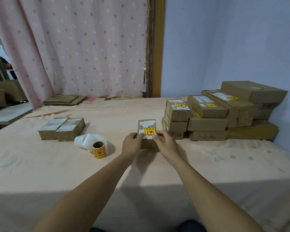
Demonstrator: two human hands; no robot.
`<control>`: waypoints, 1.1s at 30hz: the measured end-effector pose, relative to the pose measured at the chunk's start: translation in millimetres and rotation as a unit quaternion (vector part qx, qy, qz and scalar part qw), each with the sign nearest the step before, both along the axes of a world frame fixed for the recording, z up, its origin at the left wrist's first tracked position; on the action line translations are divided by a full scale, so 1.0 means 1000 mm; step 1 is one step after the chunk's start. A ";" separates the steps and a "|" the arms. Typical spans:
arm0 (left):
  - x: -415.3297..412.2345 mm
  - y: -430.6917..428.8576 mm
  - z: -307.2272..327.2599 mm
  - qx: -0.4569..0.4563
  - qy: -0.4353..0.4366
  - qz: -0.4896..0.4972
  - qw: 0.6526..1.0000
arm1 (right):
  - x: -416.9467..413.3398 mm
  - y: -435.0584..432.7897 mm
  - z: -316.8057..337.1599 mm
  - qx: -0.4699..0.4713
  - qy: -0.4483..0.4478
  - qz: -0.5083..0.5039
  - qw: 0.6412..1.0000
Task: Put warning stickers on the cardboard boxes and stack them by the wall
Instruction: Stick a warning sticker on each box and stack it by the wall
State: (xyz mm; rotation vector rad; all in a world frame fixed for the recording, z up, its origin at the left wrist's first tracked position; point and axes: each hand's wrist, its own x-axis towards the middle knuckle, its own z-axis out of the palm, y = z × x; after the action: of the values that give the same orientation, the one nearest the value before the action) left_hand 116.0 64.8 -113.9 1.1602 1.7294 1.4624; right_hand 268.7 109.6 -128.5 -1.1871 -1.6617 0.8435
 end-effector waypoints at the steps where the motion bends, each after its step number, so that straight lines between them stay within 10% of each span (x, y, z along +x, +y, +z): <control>1: 0.000 0.000 -0.001 0.003 -0.018 -0.004 1.000 | 0.000 0.000 0.002 0.015 -0.004 -0.003 1.000; 33: 0.025 0.058 -0.030 0.013 0.187 -0.057 0.981 | 0.009 0.009 -0.026 -0.059 -0.155 -0.051 0.985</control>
State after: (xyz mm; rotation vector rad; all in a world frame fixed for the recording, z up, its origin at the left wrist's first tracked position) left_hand 141.3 122.6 -144.1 1.6014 1.8535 1.2597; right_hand 277.8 119.1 -154.1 -1.5353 -1.7985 0.7271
